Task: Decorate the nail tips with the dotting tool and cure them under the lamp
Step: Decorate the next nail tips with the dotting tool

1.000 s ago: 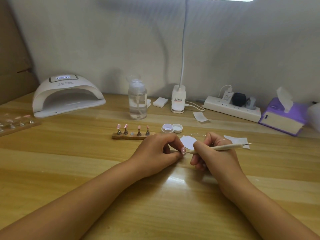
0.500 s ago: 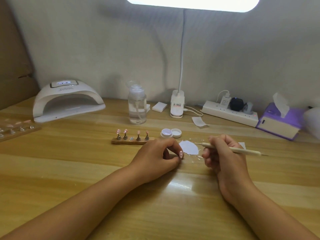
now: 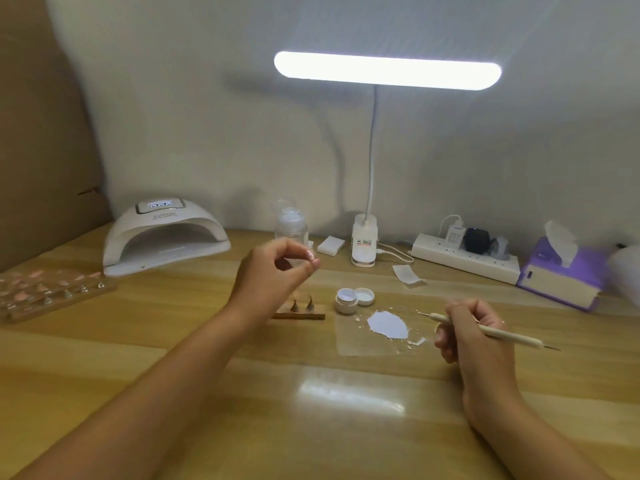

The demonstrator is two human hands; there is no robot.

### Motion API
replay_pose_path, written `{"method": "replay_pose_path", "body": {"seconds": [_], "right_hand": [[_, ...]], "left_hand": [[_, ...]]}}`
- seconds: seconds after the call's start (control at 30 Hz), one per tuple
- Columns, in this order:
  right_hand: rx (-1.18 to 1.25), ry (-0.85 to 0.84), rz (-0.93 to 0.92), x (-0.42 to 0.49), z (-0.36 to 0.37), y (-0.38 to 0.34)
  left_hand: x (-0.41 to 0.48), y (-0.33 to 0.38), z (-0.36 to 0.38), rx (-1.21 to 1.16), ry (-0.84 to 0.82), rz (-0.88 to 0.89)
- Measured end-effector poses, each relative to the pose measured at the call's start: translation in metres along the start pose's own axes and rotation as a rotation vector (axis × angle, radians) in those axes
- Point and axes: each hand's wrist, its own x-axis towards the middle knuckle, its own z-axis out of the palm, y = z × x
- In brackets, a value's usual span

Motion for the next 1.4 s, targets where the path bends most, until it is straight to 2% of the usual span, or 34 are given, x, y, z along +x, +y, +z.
{"method": "replay_pose_path", "body": {"seconds": [0.17, 0.37, 0.63, 0.97, 1.4], "right_hand": [[-0.043, -0.039, 0.027, 0.002, 0.001, 0.004], [-0.103, -0.084, 0.006, 0.003, 0.003, 0.006], [-0.114, -0.097, 0.014, 0.003, 0.003, 0.007], [-0.128, -0.109, 0.018, 0.003, 0.002, 0.008], [-0.136, -0.12, 0.021, 0.002, 0.003, 0.007]], "left_hand": [[0.019, -0.019, -0.036, 0.12, -0.09, -0.128], [0.017, -0.037, -0.037, 0.152, -0.199, -0.236], [0.013, -0.044, -0.037, 0.22, -0.296, -0.206], [0.012, -0.05, -0.036, 0.362, -0.31, -0.123], [0.011, -0.04, -0.037, 0.36, -0.342, -0.116]]}}
